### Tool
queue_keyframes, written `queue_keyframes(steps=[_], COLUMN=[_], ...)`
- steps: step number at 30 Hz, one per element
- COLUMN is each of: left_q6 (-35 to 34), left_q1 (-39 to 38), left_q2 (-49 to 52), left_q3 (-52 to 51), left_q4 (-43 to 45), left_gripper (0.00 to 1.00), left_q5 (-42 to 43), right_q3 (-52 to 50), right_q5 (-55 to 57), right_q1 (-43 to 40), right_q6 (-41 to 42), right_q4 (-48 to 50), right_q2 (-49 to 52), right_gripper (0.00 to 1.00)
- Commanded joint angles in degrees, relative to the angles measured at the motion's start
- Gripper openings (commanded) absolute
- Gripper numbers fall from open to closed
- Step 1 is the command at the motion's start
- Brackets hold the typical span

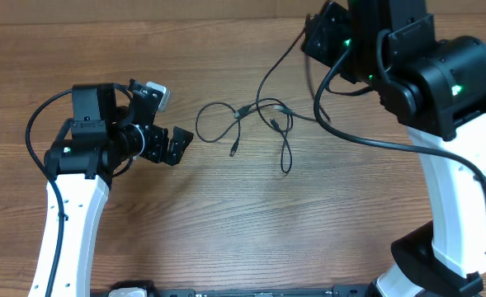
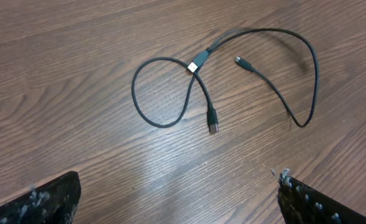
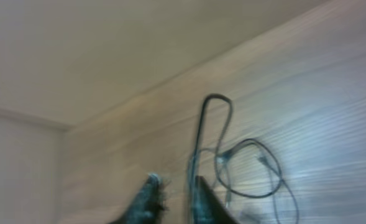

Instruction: Untangle cables

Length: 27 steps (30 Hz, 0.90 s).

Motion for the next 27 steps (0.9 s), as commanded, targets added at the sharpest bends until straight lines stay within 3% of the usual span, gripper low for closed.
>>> queue_keyframes(steps=[1, 4, 6, 15, 27], left_q6=[1.3, 1.3, 1.3, 1.3, 1.3], left_q1=[0.1, 0.1, 0.1, 0.1, 0.1], left_q2=[-1.1, -1.1, -1.1, -1.1, -1.1], left_q3=[1.2, 1.2, 1.2, 1.2, 1.2], left_q4=[0.2, 0.2, 0.2, 0.2, 0.2], left_gripper=[1.0, 1.0, 1.0, 1.0, 1.0], left_q5=[0.9, 0.8, 0.9, 0.8, 0.9], right_q3=[-2.2, -4.3, -6.0, -15.2, -39.9], right_q5=[8.3, 10.4, 10.8, 8.6, -3.0], right_q1=[-0.5, -0.5, -0.5, -0.5, -0.5], right_q6=[-1.2, -1.2, -1.1, -1.2, -22.9], right_q4=[-1.9, -3.3, -3.5, -2.0, 23.7], right_q2=[-0.7, -0.7, -0.7, -0.7, -0.7], right_gripper=[0.43, 0.83, 0.93, 0.97, 1.0])
